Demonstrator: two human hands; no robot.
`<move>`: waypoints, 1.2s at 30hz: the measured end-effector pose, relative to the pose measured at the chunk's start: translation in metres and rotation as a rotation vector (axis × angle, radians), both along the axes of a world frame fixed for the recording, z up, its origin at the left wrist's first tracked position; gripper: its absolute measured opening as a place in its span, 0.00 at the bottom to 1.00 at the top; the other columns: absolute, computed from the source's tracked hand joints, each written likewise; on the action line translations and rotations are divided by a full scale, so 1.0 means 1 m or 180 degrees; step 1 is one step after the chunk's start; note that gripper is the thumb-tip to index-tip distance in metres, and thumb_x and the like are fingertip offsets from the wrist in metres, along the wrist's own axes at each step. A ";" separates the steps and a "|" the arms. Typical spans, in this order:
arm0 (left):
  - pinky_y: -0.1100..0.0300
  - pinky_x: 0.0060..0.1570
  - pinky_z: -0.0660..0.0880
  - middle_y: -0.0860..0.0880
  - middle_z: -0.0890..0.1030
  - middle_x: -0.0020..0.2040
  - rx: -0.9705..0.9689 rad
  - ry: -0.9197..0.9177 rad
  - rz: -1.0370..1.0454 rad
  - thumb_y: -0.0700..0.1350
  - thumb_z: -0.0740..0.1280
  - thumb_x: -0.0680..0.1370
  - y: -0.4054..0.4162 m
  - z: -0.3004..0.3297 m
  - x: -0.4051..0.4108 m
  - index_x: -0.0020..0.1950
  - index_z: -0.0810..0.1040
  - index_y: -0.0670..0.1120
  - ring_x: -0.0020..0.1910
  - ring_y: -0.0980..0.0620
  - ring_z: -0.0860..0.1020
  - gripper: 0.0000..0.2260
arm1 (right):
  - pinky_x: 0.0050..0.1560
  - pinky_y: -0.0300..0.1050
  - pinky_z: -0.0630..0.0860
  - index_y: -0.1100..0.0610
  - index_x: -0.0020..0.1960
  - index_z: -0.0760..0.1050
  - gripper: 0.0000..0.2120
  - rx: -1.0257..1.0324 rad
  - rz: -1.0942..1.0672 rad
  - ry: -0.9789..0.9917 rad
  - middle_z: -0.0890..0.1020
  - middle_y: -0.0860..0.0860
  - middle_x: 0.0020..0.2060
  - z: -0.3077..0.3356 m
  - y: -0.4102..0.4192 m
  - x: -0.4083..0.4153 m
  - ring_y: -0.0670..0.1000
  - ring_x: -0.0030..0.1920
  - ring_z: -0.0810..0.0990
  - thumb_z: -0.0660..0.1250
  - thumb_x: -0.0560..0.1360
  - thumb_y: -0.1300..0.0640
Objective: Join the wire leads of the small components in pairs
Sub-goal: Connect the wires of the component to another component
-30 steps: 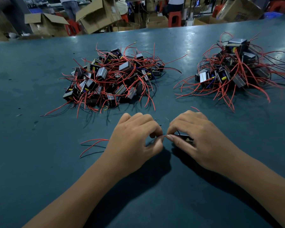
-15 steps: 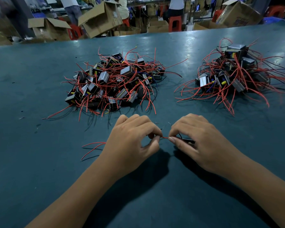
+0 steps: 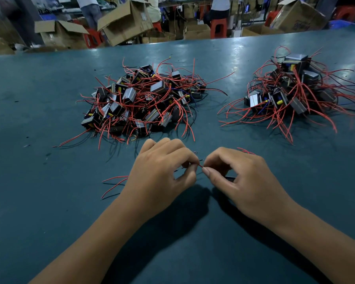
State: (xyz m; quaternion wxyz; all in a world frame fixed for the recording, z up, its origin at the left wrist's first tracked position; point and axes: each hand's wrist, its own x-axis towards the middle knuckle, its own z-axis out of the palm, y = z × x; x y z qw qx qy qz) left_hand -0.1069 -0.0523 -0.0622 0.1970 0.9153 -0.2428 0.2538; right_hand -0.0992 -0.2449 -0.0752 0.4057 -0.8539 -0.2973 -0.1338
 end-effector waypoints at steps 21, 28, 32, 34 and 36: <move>0.62 0.40 0.64 0.59 0.79 0.37 -0.0650 0.1048 0.0043 0.46 0.72 0.77 0.013 -0.009 0.009 0.44 0.82 0.53 0.36 0.65 0.72 0.03 | 0.38 0.41 0.77 0.51 0.44 0.79 0.04 0.0473 -0.0410 0.0629 0.83 0.45 0.34 -0.003 0.005 0.004 0.46 0.35 0.81 0.70 0.75 0.58; 0.61 0.35 0.69 0.62 0.79 0.39 -0.1010 0.1371 -0.0096 0.46 0.71 0.78 0.012 -0.010 0.010 0.43 0.80 0.55 0.33 0.52 0.72 0.05 | 0.38 0.44 0.79 0.50 0.43 0.79 0.03 0.0488 -0.0529 0.0699 0.83 0.44 0.33 -0.004 0.005 0.006 0.45 0.33 0.81 0.70 0.75 0.57; 0.63 0.34 0.68 0.63 0.79 0.39 -0.0977 0.1362 -0.0111 0.46 0.71 0.78 0.012 -0.009 0.009 0.43 0.80 0.55 0.33 0.52 0.72 0.05 | 0.37 0.42 0.78 0.50 0.42 0.79 0.04 0.0482 -0.0495 0.0689 0.83 0.44 0.33 -0.003 0.005 0.005 0.45 0.33 0.81 0.70 0.75 0.57; 0.64 0.35 0.68 0.64 0.79 0.39 -0.0936 0.1334 -0.0107 0.47 0.71 0.78 0.011 -0.009 0.009 0.43 0.80 0.55 0.34 0.54 0.72 0.05 | 0.37 0.42 0.78 0.50 0.43 0.79 0.04 0.0482 -0.0471 0.0690 0.83 0.45 0.33 -0.002 0.005 0.004 0.46 0.33 0.80 0.70 0.75 0.58; 0.63 0.41 0.67 0.63 0.79 0.41 -0.0853 0.1244 -0.0106 0.50 0.70 0.78 0.011 -0.007 0.007 0.44 0.80 0.56 0.37 0.55 0.74 0.03 | 0.39 0.41 0.77 0.51 0.44 0.79 0.03 0.0452 -0.0449 0.0651 0.83 0.45 0.34 0.000 0.006 0.004 0.45 0.35 0.81 0.70 0.75 0.58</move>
